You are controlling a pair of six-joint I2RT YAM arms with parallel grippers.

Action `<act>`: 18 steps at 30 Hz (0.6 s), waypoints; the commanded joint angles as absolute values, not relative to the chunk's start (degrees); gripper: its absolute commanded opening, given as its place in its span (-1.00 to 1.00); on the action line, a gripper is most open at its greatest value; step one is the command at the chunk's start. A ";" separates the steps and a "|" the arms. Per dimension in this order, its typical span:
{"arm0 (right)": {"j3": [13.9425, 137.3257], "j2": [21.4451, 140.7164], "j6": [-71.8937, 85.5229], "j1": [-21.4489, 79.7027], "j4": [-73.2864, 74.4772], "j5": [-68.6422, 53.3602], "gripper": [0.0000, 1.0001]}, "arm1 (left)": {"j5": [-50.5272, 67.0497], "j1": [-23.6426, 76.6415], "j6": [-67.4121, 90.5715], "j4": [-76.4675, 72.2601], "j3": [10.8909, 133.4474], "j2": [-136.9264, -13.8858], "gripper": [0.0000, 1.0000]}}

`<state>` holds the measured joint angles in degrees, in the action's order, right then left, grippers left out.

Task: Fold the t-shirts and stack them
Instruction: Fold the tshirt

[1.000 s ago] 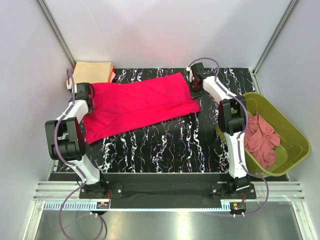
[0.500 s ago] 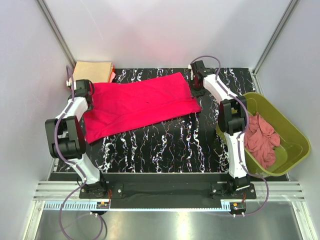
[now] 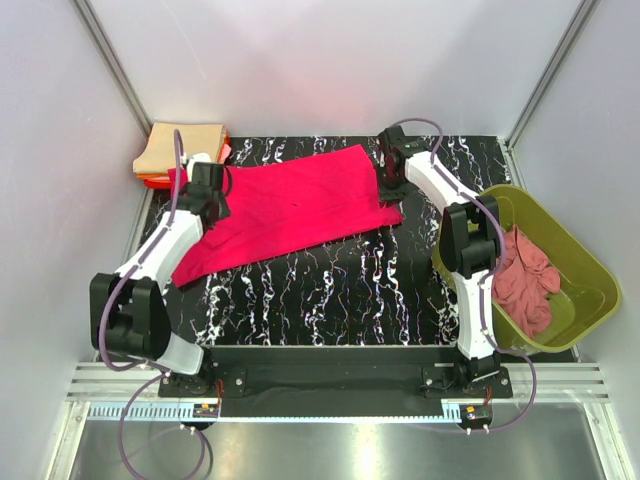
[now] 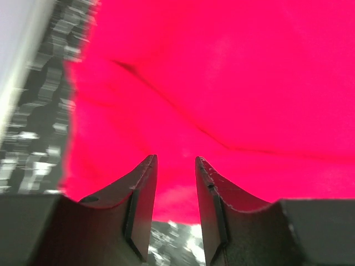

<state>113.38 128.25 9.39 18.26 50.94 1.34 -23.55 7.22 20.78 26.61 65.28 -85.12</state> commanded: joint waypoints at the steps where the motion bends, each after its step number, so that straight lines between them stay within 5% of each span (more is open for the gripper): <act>1: 112.76 125.86 11.07 18.63 50.19 0.09 -0.47 | -17.42 8.26 26.01 24.26 61.97 -86.30 -0.23; 18: 102.39 130.08 10.99 19.16 45.09 13.88 -0.58 | -22.23 8.35 31.81 26.27 56.69 -98.43 -0.27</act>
